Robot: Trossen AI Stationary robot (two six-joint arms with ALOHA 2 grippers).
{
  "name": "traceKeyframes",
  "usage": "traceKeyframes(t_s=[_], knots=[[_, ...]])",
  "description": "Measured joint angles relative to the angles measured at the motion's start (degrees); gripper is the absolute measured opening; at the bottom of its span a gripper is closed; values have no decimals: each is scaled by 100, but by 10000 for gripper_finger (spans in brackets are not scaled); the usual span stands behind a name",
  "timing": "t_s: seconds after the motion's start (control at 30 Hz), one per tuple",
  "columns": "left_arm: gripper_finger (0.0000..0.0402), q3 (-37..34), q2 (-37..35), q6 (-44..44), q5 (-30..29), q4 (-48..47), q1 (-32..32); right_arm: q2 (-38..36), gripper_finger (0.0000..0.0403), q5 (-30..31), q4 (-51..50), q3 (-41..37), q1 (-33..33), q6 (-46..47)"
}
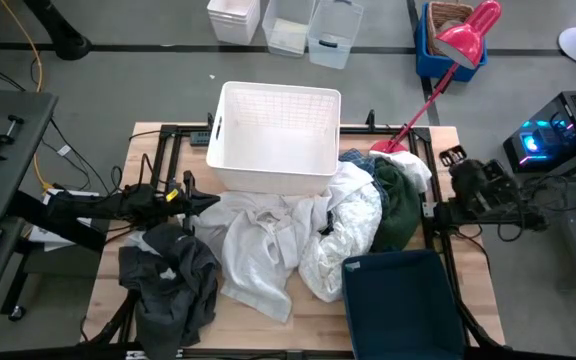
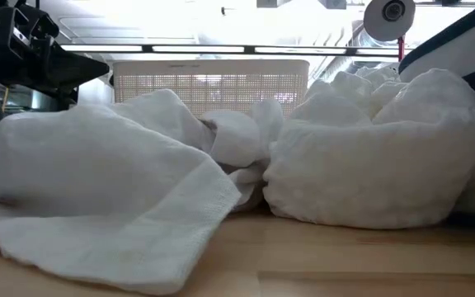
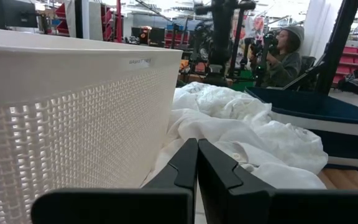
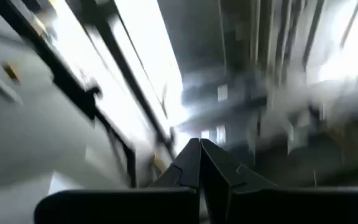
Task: Sort clothes
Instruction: Put the green polo shirt into the blue laundry bin
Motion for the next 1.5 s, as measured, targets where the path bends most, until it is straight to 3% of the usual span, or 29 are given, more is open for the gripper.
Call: traceKeyframes(t_s=[0.13,0.27,0.37,0.47,0.67,0.73,0.87,1.0,1.17,1.33,1.5], knots=[[0,0,0,-1,0,-1,0,1292,0,-277,-2299,1532,0,138],[0,0,1,-1,0,-2,1,2724,0,-885,-5669,3190,0,-363],[0,0,2,1,0,-2,1,3726,0,-1269,-7550,4175,0,-727],[0,0,0,-1,0,-2,1,4572,0,-1726,-8683,4989,0,-769],[0,0,2,0,0,-2,1,5725,0,-2229,-9852,6074,1,-571],[0,0,2,-1,0,-2,1,6004,1,-2155,-10239,6331,-7,-394],[0,0,2,-1,0,-2,-1,6607,18,-1334,-11973,6871,-74,608],[0,0,2,1,-1,-2,1,7038,76,-757,-13471,7103,-74,1429],[0,0,2,1,0,-2,-1,7274,174,259,-14554,6799,-89,2925],[0,0,2,1,0,-2,1,7058,240,291,-14473,5809,-452,4013],[0,0,2,1,-2,-2,1,6522,252,-126,-13767,4651,-922,4019]])
